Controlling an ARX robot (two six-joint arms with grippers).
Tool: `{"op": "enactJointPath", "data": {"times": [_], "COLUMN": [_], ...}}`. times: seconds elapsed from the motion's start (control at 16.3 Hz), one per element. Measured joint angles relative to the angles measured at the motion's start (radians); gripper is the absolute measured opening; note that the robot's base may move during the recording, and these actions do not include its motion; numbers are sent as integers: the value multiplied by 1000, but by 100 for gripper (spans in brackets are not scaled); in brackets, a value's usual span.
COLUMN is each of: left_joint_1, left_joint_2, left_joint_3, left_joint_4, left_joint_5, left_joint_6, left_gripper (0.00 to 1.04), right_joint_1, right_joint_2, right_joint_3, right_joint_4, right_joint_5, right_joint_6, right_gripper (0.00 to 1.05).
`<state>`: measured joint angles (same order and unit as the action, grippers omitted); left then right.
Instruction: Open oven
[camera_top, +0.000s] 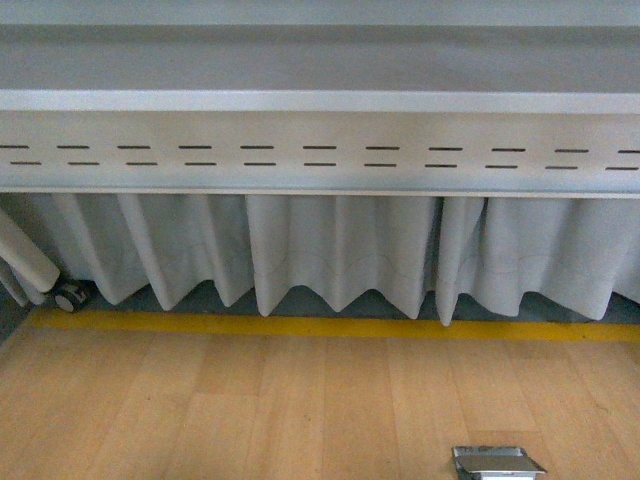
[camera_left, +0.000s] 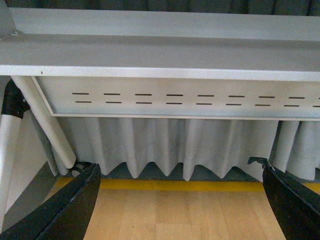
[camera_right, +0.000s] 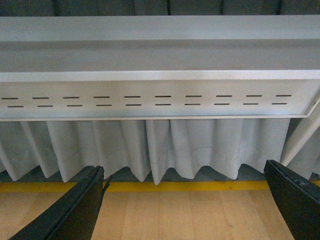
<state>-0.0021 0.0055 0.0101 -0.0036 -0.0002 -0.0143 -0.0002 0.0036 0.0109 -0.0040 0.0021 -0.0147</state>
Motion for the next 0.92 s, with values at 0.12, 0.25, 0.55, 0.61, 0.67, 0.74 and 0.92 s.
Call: {"op": "enactJointPath", "data": {"times": [0.12,0.25,0.55,0.61,0.67,0.74,0.92], "left_joint_1": [0,0,0,0,0,0,0], "left_joint_2": [0,0,0,0,0,0,0], "left_joint_3": [0,0,0,0,0,0,0], "left_joint_4": [0,0,0,0,0,0,0], "left_joint_5": [0,0,0,0,0,0,0], "left_joint_6": [0,0,0,0,0,0,0], "left_gripper": [98,98,98,98,98,98,98], "right_joint_1": [0,0,0,0,0,0,0], "right_joint_2": [0,0,0,0,0,0,0], "right_joint_3": [0,0,0,0,0,0,0], "right_joint_4": [0,0,0,0,0,0,0], "right_joint_5": [0,0,0,0,0,0,0], "right_joint_6": [0,0,0,0,0,0,0], "right_gripper": [98,98,98,98,98,98,98]}}
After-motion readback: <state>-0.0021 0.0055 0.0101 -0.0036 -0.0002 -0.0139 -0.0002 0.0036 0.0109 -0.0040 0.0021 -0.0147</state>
